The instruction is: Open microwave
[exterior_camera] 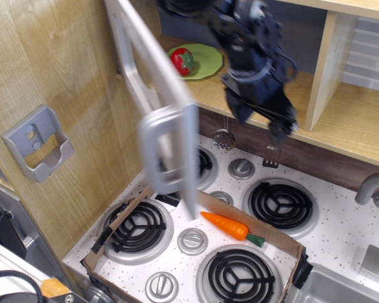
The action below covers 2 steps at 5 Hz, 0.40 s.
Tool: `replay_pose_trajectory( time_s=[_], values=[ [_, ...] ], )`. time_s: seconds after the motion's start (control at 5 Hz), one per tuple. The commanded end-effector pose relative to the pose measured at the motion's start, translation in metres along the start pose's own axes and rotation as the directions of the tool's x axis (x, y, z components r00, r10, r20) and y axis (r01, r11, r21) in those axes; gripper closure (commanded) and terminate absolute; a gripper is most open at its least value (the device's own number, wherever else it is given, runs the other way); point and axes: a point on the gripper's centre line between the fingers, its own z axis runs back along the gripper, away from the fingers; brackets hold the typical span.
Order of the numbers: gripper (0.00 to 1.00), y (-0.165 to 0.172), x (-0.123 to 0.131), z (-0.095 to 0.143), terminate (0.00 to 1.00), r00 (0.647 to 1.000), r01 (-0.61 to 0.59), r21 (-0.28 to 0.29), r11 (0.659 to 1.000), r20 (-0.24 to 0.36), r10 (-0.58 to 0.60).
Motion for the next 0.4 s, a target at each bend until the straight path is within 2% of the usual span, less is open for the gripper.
replay_pose_trajectory(
  time_s=[0.0,0.2],
  values=[
    [0.0,0.008,-0.044,0.031,0.0,0.989,-0.143,0.008,0.99,0.022,0.143],
    [0.0,0.026,-0.078,0.036,1.0,0.963,-0.271,-0.006,0.963,-0.007,0.271]
  ],
)
